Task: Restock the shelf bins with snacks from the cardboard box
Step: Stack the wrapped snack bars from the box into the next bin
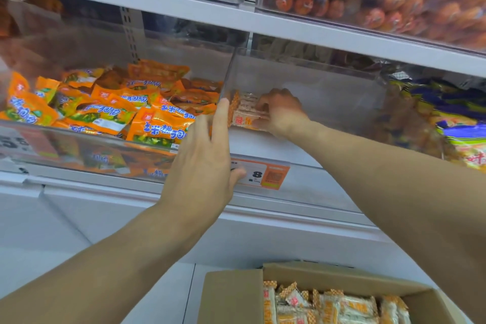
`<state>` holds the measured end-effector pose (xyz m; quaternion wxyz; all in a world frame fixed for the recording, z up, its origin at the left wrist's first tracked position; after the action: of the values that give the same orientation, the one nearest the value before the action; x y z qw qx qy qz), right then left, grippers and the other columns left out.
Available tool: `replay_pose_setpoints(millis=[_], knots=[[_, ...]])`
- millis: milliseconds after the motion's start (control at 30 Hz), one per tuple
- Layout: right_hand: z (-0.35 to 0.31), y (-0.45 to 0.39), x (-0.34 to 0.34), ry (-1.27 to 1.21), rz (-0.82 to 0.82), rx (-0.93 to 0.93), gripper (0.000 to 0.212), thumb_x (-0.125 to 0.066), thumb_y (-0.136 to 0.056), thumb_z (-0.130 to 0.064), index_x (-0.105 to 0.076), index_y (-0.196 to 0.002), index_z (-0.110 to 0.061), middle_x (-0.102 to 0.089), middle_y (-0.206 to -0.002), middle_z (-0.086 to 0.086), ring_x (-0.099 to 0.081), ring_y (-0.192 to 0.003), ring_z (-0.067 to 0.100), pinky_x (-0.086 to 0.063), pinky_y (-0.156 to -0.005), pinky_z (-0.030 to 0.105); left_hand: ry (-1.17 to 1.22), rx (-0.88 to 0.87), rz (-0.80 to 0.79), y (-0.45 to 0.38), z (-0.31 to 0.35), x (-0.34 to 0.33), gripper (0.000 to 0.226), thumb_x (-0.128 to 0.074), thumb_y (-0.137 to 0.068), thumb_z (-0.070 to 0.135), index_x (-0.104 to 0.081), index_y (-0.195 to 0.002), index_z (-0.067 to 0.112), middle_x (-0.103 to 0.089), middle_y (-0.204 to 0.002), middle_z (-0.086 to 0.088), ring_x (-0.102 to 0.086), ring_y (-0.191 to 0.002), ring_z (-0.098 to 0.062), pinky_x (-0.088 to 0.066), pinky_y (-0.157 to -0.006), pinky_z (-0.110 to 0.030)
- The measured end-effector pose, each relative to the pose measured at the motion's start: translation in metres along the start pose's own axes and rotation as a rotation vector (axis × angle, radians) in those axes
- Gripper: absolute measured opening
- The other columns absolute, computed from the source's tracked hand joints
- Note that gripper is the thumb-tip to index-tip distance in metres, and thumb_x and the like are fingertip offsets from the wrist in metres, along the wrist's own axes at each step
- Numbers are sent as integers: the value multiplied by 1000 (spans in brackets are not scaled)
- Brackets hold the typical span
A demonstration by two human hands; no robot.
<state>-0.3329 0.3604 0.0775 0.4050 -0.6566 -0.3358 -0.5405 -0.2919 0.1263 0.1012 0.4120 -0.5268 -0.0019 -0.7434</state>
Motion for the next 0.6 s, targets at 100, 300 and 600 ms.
replay_pose_setpoints(millis=[100,300,600], knots=[[-3,-4,7,38,1,25,41,-81,-75,-42,-69,-109,-22,-61,-115,7,-56,-108,29,-50,-90,38,-23,10,4,-2,0,-1,118,-83,-78,32,2,-158,12,-39,-131,-7,-40,-120,-24,-37,-101,-34],[-12,30,41,-156,79,60,38,-67,-87,-56,-71,-95,-19,-69,-94,2,-65,-88,22,-56,-80,37,-102,29,-36,-5,0,-5,118,-80,-81,31,6,-157,4,-35,-140,-13,-34,-129,-28,-31,-108,-34],[-2,284,114,-635,357,198,30,-57,-100,-27,-67,-77,-9,-60,-69,-1,-56,-65,13,-42,-63,25,155,-266,128,25,98,22,32,-58,-84,13,-58,-116,9,-61,-107,-6,-58,-96,-26,-47,-87,-44]])
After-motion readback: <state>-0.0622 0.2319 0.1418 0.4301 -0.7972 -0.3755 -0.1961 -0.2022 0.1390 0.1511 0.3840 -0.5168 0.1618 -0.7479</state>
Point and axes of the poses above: each hand's wrist, its own y-axis away from the middle knuckle, its own x-axis out of the back of the hand, z = x × y, the point moved 9 cm from there along -y, towards the middle knuckle
